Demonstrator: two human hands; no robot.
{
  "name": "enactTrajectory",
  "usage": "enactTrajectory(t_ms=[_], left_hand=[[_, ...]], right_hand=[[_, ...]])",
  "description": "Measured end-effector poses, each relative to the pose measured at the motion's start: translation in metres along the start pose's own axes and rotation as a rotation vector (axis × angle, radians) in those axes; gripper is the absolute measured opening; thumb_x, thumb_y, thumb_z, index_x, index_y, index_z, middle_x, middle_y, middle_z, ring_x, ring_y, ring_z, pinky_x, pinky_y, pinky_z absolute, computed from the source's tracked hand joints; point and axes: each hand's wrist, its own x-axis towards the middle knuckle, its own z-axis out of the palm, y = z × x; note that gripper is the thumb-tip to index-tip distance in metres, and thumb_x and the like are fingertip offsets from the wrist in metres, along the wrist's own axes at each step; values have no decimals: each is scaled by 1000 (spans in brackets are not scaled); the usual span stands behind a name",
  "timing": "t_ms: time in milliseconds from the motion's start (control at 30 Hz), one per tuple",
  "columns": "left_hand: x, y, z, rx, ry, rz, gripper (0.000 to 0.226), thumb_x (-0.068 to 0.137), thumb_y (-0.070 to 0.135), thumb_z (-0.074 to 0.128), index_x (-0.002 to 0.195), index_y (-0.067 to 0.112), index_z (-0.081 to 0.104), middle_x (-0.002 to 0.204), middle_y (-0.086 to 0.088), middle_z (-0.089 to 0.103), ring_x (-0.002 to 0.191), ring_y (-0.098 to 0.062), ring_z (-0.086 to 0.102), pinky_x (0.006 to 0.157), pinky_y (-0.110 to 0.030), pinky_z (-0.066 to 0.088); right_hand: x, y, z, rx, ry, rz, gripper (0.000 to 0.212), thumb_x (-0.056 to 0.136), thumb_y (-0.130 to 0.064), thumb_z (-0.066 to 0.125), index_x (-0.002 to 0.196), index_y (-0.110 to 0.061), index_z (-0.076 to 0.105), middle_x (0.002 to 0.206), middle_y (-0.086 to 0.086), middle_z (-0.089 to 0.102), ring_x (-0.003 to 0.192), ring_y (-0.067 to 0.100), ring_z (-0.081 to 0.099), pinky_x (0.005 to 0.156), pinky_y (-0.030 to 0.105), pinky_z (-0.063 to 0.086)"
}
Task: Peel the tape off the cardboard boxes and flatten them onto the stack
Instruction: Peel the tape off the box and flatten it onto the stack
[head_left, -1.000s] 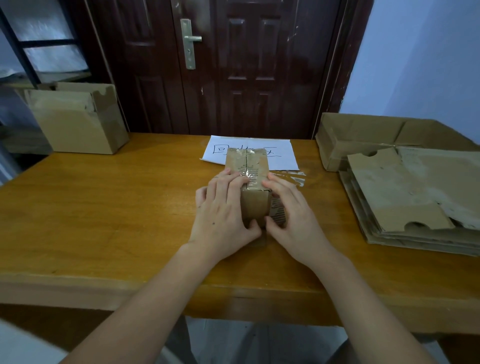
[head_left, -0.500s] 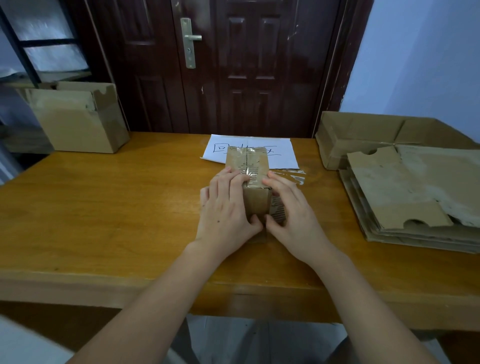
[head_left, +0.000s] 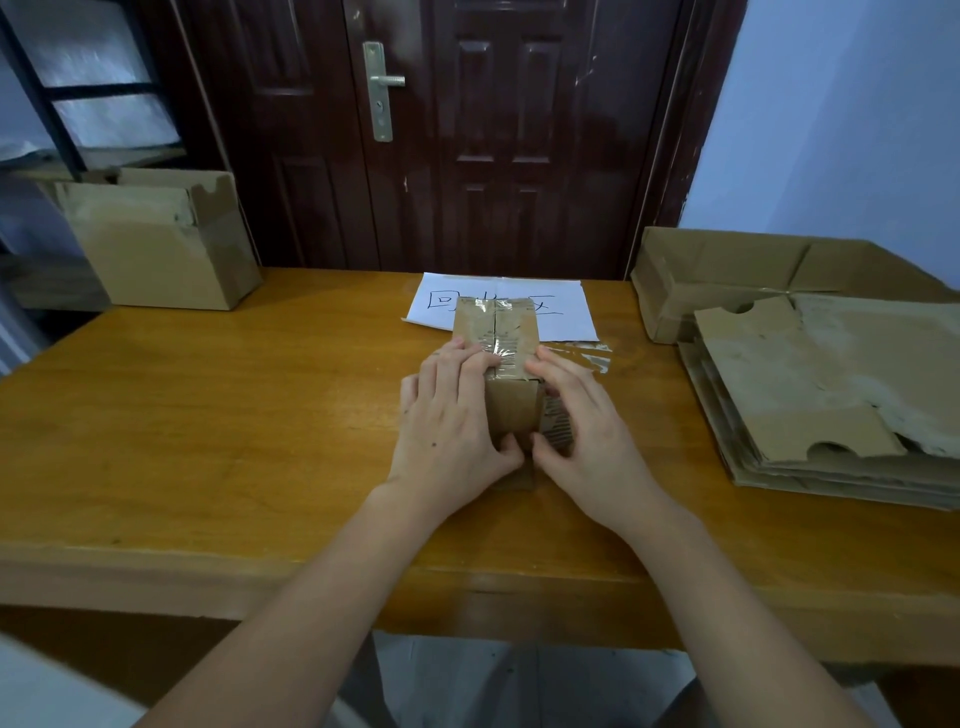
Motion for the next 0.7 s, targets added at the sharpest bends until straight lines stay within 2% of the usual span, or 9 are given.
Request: enactTrajectory(t_ms=[233, 300, 367, 433, 533, 700], left_hand=[[1, -3, -2, -37, -2, 6, 77, 65, 41, 72, 134, 17, 48, 141, -5, 47, 138, -24, 41, 106, -36, 33], [1, -8, -5, -37, -34, 34, 80, 66, 48, 68, 137, 19, 46, 144, -2, 44, 141, -22, 39, 107, -36, 32], [1, -12, -9, -50, -57, 53, 84, 67, 56, 66, 140, 21, 45, 146, 1, 43, 143, -21, 37, 107, -35, 30], [1, -14, -11, -78, -65, 68, 86, 66, 59, 66, 140, 22, 45, 146, 2, 43, 145, -20, 36, 105, -35, 30], [2, -15, -13, -91, -82, 91, 88, 64, 59, 66, 141, 21, 44, 147, 3, 41, 145, -20, 35, 106, -37, 32], [2, -17, -12, -97, -97, 93, 92, 64, 56, 77, 142, 21, 42, 148, 1, 42, 145, -21, 33, 108, -39, 32]], right_hand=[[1, 3, 2, -55, 29, -39, 78, 87, -16, 69, 152, -39, 33, 159, -22, 26, 141, -8, 24, 108, 12, 22], [1, 4, 3, -81, 48, -60, 77, 88, -19, 70, 153, -38, 32, 160, -19, 28, 144, -4, 24, 113, 19, 25], [1, 5, 3, -141, 86, -138, 69, 88, -21, 72, 149, -33, 40, 160, -10, 32, 148, 7, 26, 119, 32, 30], [0, 4, 4, -235, 87, -266, 46, 88, -21, 72, 131, -28, 58, 161, 0, 33, 152, 20, 24, 121, 40, 27], [2, 2, 6, -368, 19, -365, 16, 90, -23, 70, 105, -26, 73, 161, 6, 34, 153, 27, 21, 122, 46, 26], [10, -2, 7, -451, 9, -357, 13, 92, -26, 64, 91, -25, 77, 155, 8, 43, 147, 32, 29, 117, 51, 33]])
